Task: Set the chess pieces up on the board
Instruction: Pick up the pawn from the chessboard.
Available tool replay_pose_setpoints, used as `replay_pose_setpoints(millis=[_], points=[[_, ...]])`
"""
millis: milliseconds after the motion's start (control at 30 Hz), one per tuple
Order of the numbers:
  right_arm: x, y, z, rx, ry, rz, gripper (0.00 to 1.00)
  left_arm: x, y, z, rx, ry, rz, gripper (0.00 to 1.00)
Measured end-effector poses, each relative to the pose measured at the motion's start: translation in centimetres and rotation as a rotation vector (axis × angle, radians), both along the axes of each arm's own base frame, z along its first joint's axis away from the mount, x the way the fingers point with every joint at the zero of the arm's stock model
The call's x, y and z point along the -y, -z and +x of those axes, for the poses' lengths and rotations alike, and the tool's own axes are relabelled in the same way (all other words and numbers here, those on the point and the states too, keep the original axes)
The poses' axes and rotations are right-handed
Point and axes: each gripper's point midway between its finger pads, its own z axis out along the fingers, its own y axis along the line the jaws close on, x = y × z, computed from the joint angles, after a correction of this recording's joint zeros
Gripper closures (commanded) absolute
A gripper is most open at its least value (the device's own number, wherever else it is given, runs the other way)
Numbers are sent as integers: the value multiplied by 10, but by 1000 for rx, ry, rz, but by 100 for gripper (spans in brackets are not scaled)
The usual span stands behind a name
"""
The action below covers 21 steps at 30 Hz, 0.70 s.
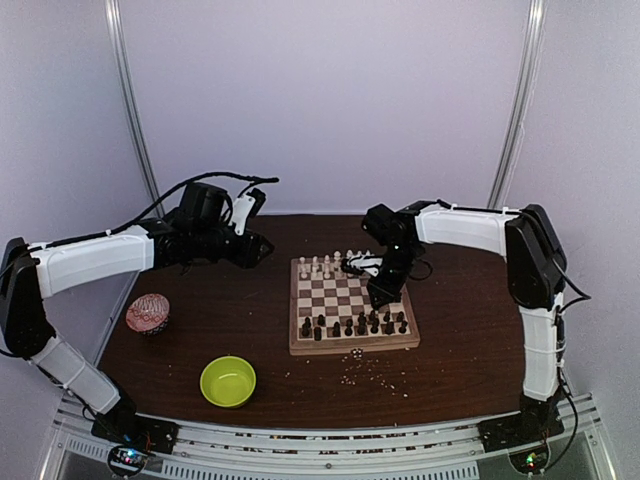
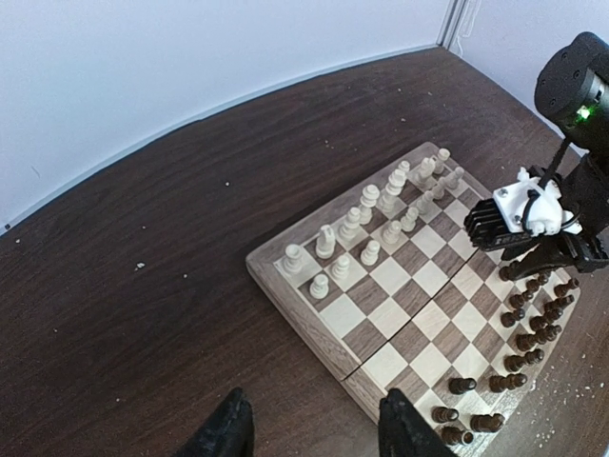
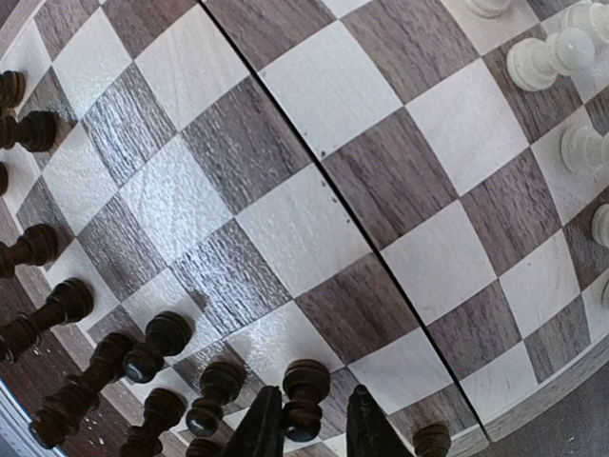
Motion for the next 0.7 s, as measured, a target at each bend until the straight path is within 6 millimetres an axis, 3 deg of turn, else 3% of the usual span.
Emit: replay_pose_setpoints(millis=[233,367,567,700], points=[[-1,2,1,-4,1,-2,89,0,0,0,-1,1,0,53],[-11,-10,4,14,-11,27,90,0,0,0,-2,1,0,53],[-50,-42,7,66,-74,111,90,0,0,0,-2,0,0,53],[-80,-43,-6,54,-138,137,89,-1,0,0,0,-2,1,52]])
